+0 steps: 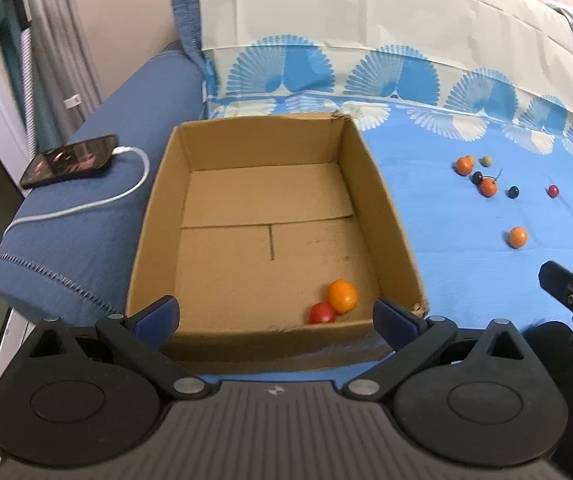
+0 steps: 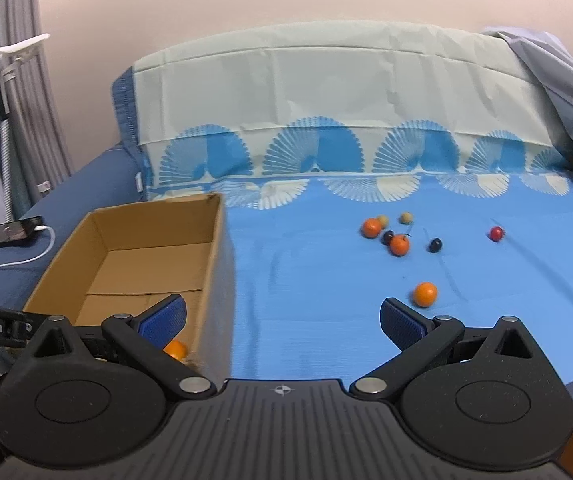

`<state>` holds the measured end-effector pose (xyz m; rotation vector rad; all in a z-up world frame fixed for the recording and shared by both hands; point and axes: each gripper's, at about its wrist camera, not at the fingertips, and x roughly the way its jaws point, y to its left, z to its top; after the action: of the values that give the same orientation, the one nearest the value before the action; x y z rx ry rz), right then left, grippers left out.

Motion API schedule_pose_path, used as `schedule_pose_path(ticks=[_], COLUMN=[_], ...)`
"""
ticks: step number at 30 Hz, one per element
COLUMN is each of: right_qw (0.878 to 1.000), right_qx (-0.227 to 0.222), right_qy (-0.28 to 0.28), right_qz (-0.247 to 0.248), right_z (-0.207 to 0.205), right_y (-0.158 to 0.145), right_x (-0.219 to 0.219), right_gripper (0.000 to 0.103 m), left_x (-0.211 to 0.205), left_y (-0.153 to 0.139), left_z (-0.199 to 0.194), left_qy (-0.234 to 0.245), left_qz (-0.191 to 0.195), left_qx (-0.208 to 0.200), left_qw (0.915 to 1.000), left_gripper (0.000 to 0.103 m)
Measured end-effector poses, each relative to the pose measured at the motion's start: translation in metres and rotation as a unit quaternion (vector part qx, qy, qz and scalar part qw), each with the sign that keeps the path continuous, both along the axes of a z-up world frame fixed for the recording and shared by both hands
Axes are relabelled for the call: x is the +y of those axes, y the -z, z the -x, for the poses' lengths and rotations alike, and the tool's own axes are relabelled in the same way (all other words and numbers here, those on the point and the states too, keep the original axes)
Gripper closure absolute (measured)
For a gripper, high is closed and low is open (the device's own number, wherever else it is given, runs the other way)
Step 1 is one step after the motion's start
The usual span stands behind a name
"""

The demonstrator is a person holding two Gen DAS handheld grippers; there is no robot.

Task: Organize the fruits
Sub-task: 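Move both tools back toward the fruits on the bed, then grasp the stemmed orange with the left gripper while the right grasps a large orange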

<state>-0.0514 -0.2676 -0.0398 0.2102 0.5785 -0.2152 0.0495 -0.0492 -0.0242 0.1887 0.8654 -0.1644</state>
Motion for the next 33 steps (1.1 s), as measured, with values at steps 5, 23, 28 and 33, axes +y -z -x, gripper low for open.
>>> schedule_pose_path(ticks=[5, 23, 28, 33], right_qw=[0.999, 0.985, 0.982, 0.978], right_qx=[0.008, 0.091, 0.117, 0.130], right_qy=[0.031, 0.143, 0.142, 0.147], right_qz=[0.003, -0.012, -0.044, -0.069], right_z=[-0.005, -0.062, -0.106, -0.147], right_y=[0.012, 0.103, 0.142, 0.176], right_x=[-0.026, -0.159, -0.186, -0.214], right_gripper=[0.001, 0.001, 0.001, 0.005], left_x=[-0.031, -0.215, -0.278, -0.328], left_y=[-0.001, 0.055, 0.096, 0.138], left_z=[-0.015, -0.117, -0.168, -0.215], left_qy=[0.025, 0.132, 0.158, 0.165], left_qz=[-0.003, 0.001, 0.009, -0.009], left_qx=[0.004, 0.046, 0.076, 0.096], left_qw=[0.9997, 0.9902, 0.9845, 0.9814], left_gripper=[0.000, 0.000, 0.000, 0.000])
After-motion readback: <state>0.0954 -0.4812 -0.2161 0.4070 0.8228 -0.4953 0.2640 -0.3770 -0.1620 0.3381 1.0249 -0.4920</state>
